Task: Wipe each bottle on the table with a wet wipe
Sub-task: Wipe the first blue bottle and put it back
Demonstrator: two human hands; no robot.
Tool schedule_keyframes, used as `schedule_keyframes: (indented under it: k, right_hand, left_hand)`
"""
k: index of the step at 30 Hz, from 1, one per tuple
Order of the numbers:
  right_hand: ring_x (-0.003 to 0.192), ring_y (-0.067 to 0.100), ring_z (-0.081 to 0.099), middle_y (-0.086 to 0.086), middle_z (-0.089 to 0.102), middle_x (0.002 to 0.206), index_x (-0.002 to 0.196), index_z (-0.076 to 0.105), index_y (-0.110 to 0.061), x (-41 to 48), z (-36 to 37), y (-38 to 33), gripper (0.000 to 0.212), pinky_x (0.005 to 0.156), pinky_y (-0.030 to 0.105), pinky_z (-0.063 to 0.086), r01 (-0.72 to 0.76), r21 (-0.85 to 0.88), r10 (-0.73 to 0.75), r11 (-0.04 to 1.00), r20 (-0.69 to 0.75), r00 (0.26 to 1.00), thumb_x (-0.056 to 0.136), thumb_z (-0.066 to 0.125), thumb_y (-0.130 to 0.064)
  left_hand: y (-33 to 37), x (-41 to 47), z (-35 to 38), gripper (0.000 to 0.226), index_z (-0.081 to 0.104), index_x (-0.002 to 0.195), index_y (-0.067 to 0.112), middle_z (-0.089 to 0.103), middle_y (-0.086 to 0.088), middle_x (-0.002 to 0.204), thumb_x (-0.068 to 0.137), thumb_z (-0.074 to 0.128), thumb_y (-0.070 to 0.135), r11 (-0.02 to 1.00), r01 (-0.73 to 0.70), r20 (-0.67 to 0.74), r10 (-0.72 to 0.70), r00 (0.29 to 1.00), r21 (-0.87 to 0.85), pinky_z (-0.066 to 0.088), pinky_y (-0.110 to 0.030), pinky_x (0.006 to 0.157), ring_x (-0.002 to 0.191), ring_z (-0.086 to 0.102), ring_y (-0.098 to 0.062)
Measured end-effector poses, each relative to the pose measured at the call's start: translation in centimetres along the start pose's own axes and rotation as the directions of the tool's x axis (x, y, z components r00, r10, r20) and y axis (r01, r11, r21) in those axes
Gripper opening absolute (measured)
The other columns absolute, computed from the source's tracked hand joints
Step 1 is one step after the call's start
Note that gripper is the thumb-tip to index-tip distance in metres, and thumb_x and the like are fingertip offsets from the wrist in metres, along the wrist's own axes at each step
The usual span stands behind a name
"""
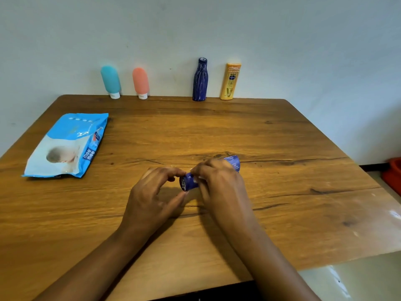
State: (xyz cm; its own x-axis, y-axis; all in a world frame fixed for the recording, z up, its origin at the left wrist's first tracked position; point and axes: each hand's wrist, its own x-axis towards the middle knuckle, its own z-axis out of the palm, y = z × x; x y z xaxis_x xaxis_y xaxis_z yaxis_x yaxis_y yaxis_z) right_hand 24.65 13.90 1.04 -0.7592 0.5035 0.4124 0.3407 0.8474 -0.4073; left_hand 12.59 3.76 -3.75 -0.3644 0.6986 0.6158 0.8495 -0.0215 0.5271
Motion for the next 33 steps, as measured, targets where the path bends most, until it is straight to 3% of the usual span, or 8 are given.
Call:
schedule_keyframes:
  k: [2,6,10,14,19,23,28,33]
  right_hand:
    - [0.09,0.023,0.058,0.006,0.066,0.092,0.097,0.071,-0.009,-0.2,-0.2,-0.6,0.019,0.072,0.025,0.039,0.048,0.023,-0.048,0.999,0.027,0.998,0.079,0.066,-0.008]
    - [0.097,0.02,0.054,0.005,0.064,0.101,0.105,0.069,-0.011,0.0,-0.6,0.2,0.02,0.075,0.022,0.034,-0.01,0.009,0.011,1.0,-0.017,1.0,0.086,0.06,-0.011]
    - [0.083,0.022,0.059,0.003,0.066,0.089,0.094,0.071,-0.011,-1.1,0.0,-0.9,0.022,0.065,0.023,0.043,0.047,0.004,-0.048,0.999,0.04,0.998,0.073,0.071,-0.003]
    - [0.09,0.022,0.059,0.005,0.067,0.098,0.1,0.071,-0.009,-1.3,0.2,0.6,0.02,0.072,0.028,0.047,-0.057,0.027,0.059,0.998,-0.057,0.997,0.081,0.066,-0.005]
    - [0.09,0.022,0.059,0.007,0.065,0.102,0.104,0.068,-0.005,-2.7,1.5,0.0,0.025,0.07,0.033,0.054,0.057,0.069,-0.054,0.996,-0.034,0.998,0.079,0.066,-0.003]
    - [0.099,0.02,0.06,0.008,0.064,0.11,0.111,0.066,-0.005,-2.7,2.0,1.1,0.035,0.079,0.033,0.055,-0.038,0.037,0.042,0.999,-0.106,0.993,0.077,0.07,-0.001]
    - [0.109,0.02,0.055,0.008,0.059,0.123,0.12,0.06,-0.007,-3.2,2.9,1.2,0.038,0.086,0.03,0.052,0.061,0.023,-0.061,0.998,-0.031,0.998,0.083,0.066,-0.006]
    - [0.106,0.02,0.06,0.007,0.065,0.117,0.116,0.064,-0.008,-2.5,2.0,4.9,0.034,0.092,0.031,0.048,-0.068,-0.039,0.066,0.997,-0.051,0.997,0.082,0.066,-0.004]
  left_hand:
    - [0.0,0.0,-0.1,0.043,0.051,0.113,0.022,0.059,0.008,0.104,0.075,0.065,0.035,0.999,0.015,-0.014,-0.016,1.0,-0.045,0.047,-0.013,0.08,0.091,0.058,-0.004]
    - [0.1,0.0,0.0,0.048,0.049,0.118,0.022,0.056,0.011,0.106,0.075,0.064,0.036,1.0,0.014,0.01,-0.014,1.0,-0.015,0.044,-0.009,0.083,0.093,0.055,0.0]
    - [0.0,-0.1,-0.1,0.047,0.054,0.117,0.018,0.058,0.012,0.105,0.074,0.066,0.033,1.0,-0.004,0.014,0.004,1.0,-0.03,0.046,-0.013,0.08,0.092,0.056,-0.002]
    - [-0.1,0.0,-0.1,0.041,0.063,0.111,0.017,0.061,0.012,0.104,0.076,0.065,0.037,1.0,-0.011,0.056,0.011,0.998,-0.003,0.044,-0.014,0.081,0.094,0.056,-0.001]
    - [-0.3,0.2,-0.3,0.035,0.07,0.102,0.018,0.065,0.01,0.1,0.074,0.066,0.039,1.0,-0.008,0.066,0.009,0.998,-0.019,0.045,-0.016,0.082,0.094,0.058,-0.002]
    - [0.0,0.3,-0.2,0.044,0.071,0.101,0.016,0.064,0.013,0.097,0.07,0.063,0.047,0.998,0.061,0.077,-0.06,0.995,0.001,0.041,-0.006,0.083,0.094,0.057,0.001]
    - [0.4,0.2,-0.1,0.046,0.066,0.101,0.026,0.059,0.029,0.092,0.065,0.077,0.051,0.981,0.178,0.089,-0.172,0.981,-0.071,0.039,0.003,0.077,0.09,0.054,0.023]
    - [0.2,0.1,0.1,0.042,0.069,0.101,0.026,0.063,0.022,0.083,0.062,0.085,0.032,0.96,0.279,0.141,-0.278,0.95,0.013,0.042,0.0,0.07,0.088,0.058,0.012]
